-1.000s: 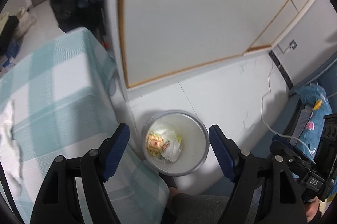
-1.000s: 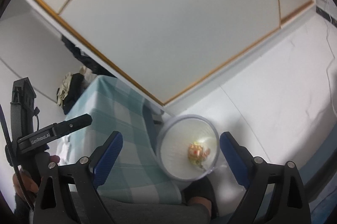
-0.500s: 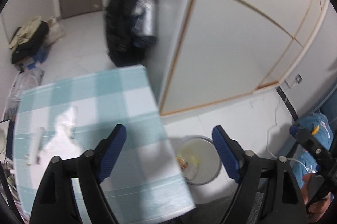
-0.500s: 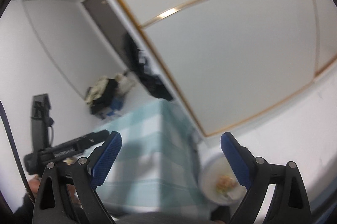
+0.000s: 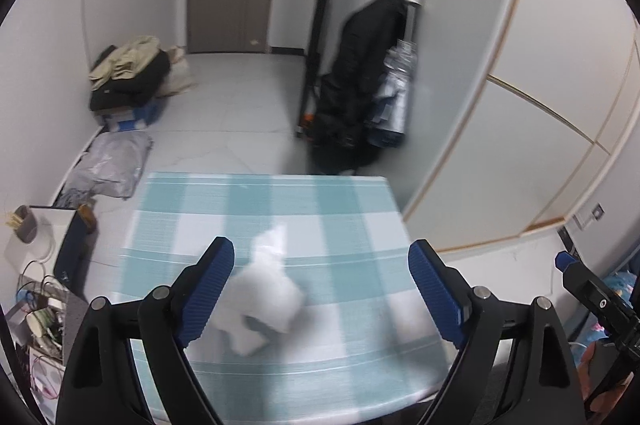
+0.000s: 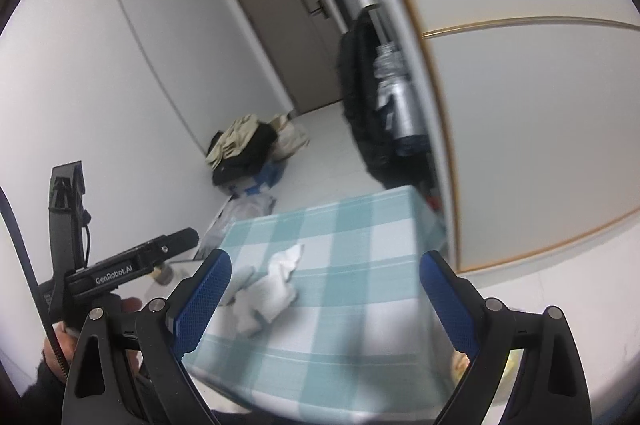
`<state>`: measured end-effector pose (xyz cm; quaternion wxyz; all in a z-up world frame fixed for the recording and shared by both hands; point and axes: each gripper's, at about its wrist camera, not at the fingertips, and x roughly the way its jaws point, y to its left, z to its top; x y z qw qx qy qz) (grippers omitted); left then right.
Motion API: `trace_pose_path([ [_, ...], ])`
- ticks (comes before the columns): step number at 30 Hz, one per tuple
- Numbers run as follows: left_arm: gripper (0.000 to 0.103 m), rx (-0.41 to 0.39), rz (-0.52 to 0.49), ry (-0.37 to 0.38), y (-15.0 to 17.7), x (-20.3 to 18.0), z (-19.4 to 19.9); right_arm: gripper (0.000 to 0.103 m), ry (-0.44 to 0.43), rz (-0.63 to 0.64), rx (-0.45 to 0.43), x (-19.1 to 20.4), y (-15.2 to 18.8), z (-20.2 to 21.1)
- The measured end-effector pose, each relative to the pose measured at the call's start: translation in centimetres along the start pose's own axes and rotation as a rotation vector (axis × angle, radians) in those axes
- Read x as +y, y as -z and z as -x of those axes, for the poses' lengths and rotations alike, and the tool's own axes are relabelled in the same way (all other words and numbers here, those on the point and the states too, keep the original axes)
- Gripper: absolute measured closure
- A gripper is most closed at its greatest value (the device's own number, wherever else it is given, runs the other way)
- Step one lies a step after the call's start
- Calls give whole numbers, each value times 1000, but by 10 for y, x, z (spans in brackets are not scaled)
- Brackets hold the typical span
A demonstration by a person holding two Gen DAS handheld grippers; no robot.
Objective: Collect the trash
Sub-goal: 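Move both grippers back over the table toward the tissue and foam, then lower the right gripper onto the white tissue and grasp it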
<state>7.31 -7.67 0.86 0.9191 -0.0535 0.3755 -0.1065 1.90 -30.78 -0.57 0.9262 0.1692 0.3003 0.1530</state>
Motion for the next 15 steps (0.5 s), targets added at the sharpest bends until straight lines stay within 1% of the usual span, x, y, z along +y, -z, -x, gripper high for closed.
trace_pose_path([
  [4,16,1,48,-31,2,33,1,7,-25,48,28,26,-1,-22],
  [7,16,-1,74,-48,4,51,0,7,-32,103,54,47,2,-38],
  [13,16,5,138,-79,9,90,-5,7,-39,178,125,71,8,-77],
  [15,16,13,158,-74,10,101,-7,7,-41,195,153,77,10,-91],
])
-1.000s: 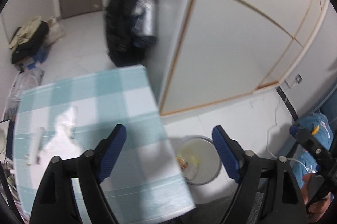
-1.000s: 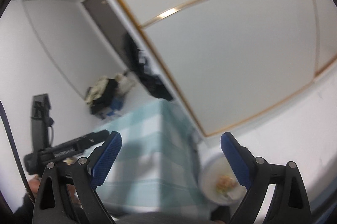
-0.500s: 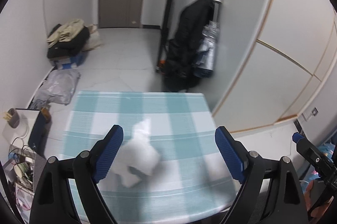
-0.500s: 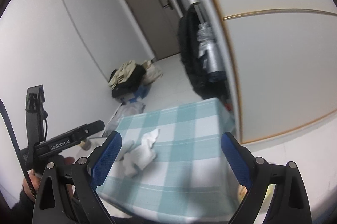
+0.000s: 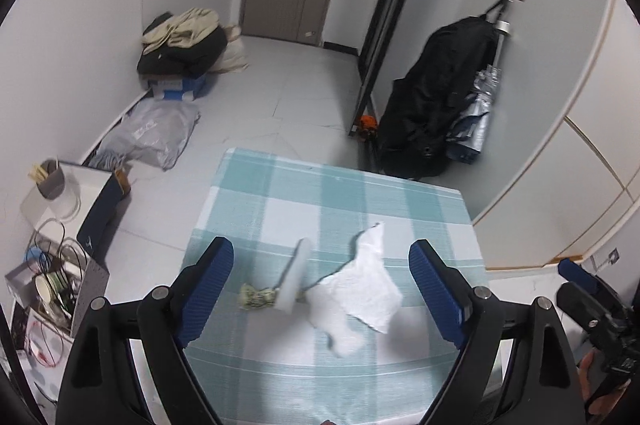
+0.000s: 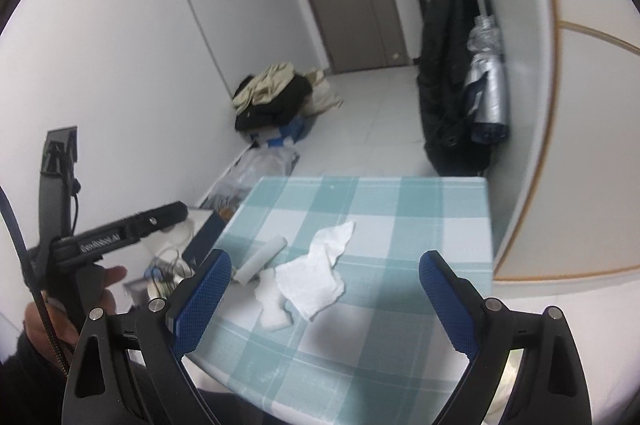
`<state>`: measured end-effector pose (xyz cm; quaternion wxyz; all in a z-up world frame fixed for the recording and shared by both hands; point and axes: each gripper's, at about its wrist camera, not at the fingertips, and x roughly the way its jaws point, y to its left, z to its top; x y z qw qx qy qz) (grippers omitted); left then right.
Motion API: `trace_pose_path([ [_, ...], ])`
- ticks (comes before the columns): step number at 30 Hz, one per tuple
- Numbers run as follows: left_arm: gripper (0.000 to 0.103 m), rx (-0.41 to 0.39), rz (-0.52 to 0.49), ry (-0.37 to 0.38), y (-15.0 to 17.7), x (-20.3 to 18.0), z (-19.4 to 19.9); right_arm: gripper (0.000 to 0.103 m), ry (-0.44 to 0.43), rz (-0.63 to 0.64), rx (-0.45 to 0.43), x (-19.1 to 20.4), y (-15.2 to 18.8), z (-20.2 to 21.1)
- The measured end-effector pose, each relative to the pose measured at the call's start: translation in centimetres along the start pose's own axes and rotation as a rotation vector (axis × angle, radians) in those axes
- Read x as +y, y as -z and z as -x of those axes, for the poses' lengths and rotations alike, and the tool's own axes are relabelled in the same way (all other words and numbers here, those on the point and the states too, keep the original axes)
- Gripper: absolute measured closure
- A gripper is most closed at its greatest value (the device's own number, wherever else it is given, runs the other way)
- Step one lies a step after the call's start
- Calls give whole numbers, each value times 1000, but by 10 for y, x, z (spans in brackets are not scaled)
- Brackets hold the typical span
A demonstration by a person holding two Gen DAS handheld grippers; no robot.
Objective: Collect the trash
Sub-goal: 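Lower the right gripper onto the white tissue and grasp it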
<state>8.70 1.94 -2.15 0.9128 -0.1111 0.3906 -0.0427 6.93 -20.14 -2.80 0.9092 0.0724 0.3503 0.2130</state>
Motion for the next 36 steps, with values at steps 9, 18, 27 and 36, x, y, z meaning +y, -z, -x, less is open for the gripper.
trace_pose_path([
  [9,16,13,78,12,-7,51,-6,8,-18,187,167,25,-5,-75],
  [18,16,30,140,8,-14,74,-10,9,-24,389,344,32,8,-154],
  [27,16,52,173,7,-16,82,-16,10,-54,590,410,41,25,-198],
  [36,16,71,176,-14,-19,83,-24,39,-80,685,470,46,35,-216],
])
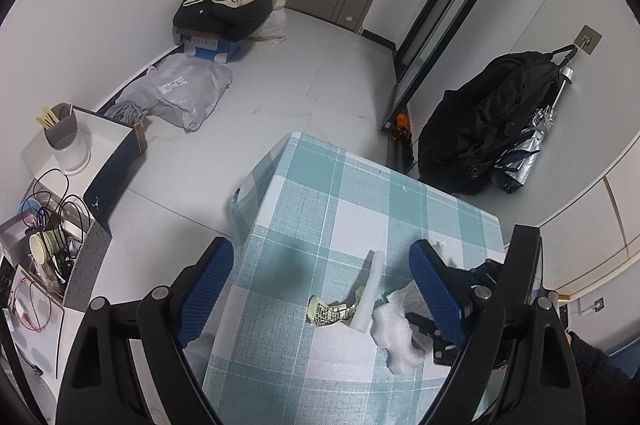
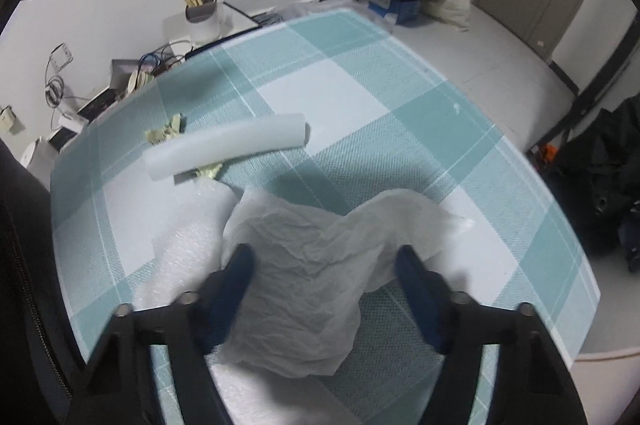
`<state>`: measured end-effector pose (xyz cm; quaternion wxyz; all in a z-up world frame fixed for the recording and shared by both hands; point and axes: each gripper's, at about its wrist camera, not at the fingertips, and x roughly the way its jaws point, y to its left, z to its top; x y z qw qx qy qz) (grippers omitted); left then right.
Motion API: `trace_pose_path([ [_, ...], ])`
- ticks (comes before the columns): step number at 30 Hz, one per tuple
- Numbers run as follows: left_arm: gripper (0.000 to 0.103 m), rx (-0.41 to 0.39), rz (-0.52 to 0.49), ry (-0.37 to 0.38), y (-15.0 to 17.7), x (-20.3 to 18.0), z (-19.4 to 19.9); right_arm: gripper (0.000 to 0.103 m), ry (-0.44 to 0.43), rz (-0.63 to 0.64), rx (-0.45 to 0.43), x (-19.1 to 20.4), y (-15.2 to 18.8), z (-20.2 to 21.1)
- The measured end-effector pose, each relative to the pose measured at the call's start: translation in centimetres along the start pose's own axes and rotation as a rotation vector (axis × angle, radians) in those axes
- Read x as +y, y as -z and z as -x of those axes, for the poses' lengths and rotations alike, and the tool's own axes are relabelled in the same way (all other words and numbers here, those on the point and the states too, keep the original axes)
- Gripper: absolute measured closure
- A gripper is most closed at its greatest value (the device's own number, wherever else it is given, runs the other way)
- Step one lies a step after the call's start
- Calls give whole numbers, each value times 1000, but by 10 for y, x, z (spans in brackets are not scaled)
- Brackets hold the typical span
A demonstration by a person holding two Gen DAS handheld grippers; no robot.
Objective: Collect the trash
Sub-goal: 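Lower the right gripper onto the white tissue and grasp it, then lift the tissue with the right gripper while the left grasps the white foam stick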
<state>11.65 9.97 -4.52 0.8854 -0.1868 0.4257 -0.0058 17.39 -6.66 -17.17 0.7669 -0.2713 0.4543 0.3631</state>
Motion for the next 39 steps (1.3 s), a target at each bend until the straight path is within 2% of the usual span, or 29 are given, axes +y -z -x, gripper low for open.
trace_pose_path([
  [2,16,8,1,0,0,0,-3,49,-22,-6,-10,-3,1,0],
  [4,16,16,-2,-4,0,-2,-5,67,-31,4,-13,-1,1,2],
  [10,16,19,-18,-12,0,-8,-8,96,-56,23,-16,3,3,6],
  [15,16,17,-34,-23,1,-11,-8,98,-78,-4,-9,-1,7,9],
  [21,16,25,-31,-21,0,-12,-10,99,-80,-125,-86,-23,10,35],
  [33,16,125,-23,39,2,-17,-34,99,12,-358,-167,-51,25,76],
  [39,16,189,-55,14,3,-31,-61,99,23,-485,-226,-61,30,99],
])
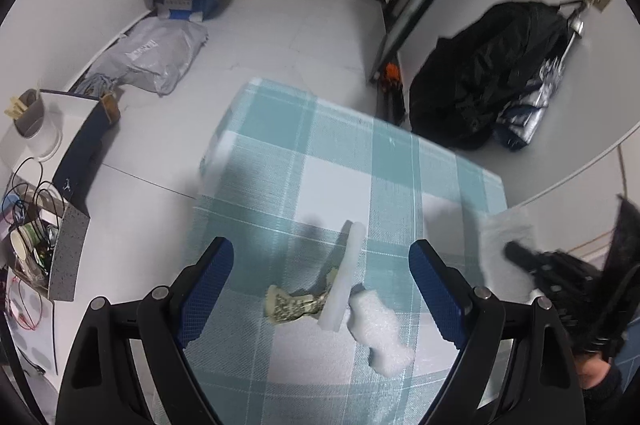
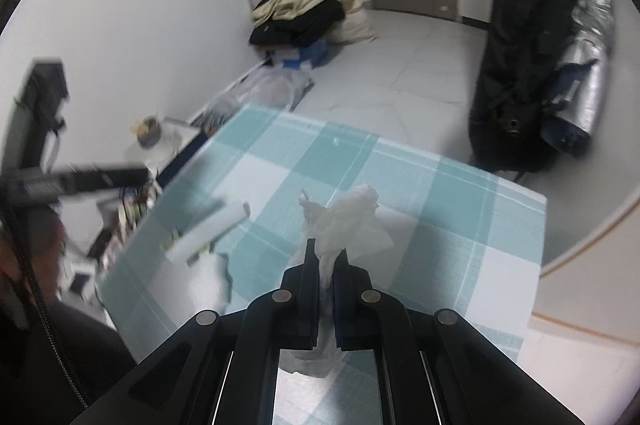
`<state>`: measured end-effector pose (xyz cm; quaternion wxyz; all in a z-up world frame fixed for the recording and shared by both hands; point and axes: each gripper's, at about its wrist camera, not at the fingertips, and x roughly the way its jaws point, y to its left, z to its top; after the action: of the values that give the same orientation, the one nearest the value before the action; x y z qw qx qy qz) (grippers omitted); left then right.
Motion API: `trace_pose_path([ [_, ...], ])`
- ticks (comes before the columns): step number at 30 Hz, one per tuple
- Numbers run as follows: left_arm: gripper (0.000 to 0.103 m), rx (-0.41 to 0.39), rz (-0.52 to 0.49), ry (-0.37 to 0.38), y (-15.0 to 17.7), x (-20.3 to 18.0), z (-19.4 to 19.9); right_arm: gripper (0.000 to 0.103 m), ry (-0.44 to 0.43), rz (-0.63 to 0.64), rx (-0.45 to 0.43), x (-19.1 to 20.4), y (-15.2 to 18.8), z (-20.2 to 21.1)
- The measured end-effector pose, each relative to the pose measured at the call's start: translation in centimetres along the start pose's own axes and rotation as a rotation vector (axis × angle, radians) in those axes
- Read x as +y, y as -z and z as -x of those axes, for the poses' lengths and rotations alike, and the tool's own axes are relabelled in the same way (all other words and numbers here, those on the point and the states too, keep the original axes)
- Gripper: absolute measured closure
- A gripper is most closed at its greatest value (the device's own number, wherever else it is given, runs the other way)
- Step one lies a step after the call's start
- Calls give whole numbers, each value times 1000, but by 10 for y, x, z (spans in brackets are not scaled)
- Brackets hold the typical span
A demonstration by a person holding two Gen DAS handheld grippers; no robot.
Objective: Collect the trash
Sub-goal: 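Lift the tissue with the right gripper while the left grasps the white foam stick, then carry the tissue and foam stick over the white bin with both grippers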
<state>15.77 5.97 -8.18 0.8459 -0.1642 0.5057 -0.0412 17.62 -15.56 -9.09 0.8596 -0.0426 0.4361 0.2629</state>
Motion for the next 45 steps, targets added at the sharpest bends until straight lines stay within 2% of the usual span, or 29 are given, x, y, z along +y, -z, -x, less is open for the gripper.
trace_pose_path([
  [5,16,75,29,-6,2,-6,-32,99,-10,-51,-45,-12,-2,15],
  [8,16,100,-24,-64,4,-17,-46,99,-15,-71,-56,-22,-2,19],
  [11,16,117,-37,-67,6,-19,-52,99,-10,-73,-52,-30,0,19],
  [15,21,125,-76,-129,9,-25,-63,98,-1,-61,-71,-38,2,28],
  [19,34,166,-83,-124,11,-27,-74,98,3,-75,-83,-49,6,36],
  [20,34,157,-99,-140,11,-28,-75,99,3,-79,-87,-51,7,38],
  [22,44,146,-134,-177,11,-32,-76,98,4,-84,-88,-55,8,41],
  [23,44,147,-141,-186,11,-34,-76,98,3,-86,-89,-57,9,42],
  [26,61,139,-160,-186,12,-37,-75,98,2,-95,-92,-60,11,47],
  [27,71,137,-178,-192,12,-39,-74,98,1,-97,-95,-61,12,48],
  [28,86,137,-192,-197,13,-41,-74,98,0,-99,-96,-62,12,49],
  [29,92,141,-201,-196,14,-41,-74,98,-1,-99,-96,-62,12,49],
  [32,98,150,-195,-172,15,-42,-74,98,1,-96,-98,-61,13,50],
  [36,99,134,-170,-144,10,-41,-71,98,4,-96,-104,-60,13,51],
  [45,100,10,-74,36,-1,-41,-31,98,9,-122,-117,-54,12,55],
])
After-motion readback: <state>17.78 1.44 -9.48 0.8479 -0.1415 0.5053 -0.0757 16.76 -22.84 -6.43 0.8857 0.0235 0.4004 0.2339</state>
